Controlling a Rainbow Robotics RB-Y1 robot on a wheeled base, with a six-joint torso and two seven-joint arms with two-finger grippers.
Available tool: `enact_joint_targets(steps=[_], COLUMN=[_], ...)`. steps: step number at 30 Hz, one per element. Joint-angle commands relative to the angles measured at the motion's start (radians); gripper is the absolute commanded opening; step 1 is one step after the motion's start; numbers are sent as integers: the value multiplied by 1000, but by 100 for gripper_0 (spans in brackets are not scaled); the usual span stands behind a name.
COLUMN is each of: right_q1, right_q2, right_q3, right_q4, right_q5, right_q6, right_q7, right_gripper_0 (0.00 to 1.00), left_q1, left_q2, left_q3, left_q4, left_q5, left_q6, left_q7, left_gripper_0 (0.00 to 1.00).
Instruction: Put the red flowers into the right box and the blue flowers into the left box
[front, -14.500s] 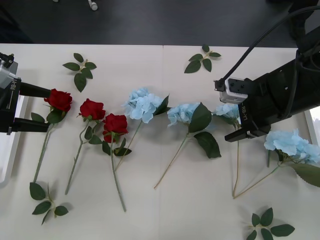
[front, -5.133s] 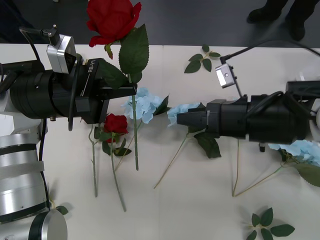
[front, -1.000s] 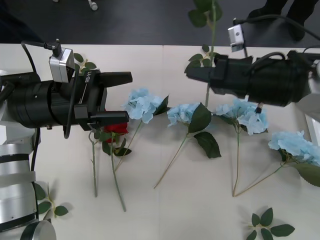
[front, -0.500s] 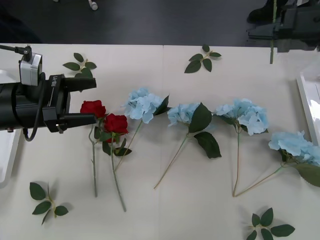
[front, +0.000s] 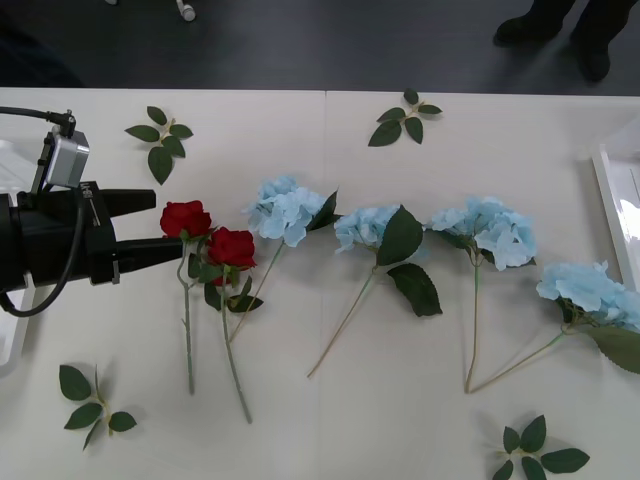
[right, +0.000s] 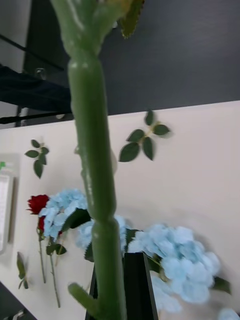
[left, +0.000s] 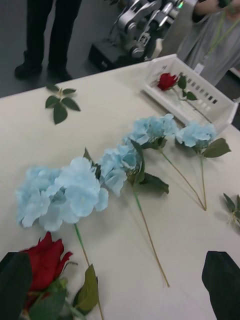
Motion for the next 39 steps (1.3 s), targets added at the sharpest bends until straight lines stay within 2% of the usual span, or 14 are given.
enact_joint_targets(steps=[1,5,11,15,21,28,39], right_q1=[-6,20,95,152,233,305,316], right_q2=[-107,-169,-208,-208,-171,-102,12], right_q3=[-7,-7,-7,-7,-7,-7,-9], right_q4=[36,77,145,191,246,307,340], right_q5=[50,185,343,427,521,556,686], right_q6=[44,97,62,15,-64,-160,-222], right_q7=[-80,-85,-79,-77,-68,-46,-14], right_gripper_0=[0,0,0,0,0,0,0], left_q1=[33,57,83,89,95,42,-93], left_q2=[23,23,22,23,8,-23,-24], left_q3=[10,11,-29,-50,-58,-62,-113], left_q4=[-111,-178,-216,-216,-184,-98,72], left_q5=[-98,-216,-415,-514,-552,-636,-796], left_q6=[-9,-12,-12,-12,-8,54,178], left_q7=[160,235,287,291,311,341,396], left_gripper_0=[100,100,100,100,100,100,100])
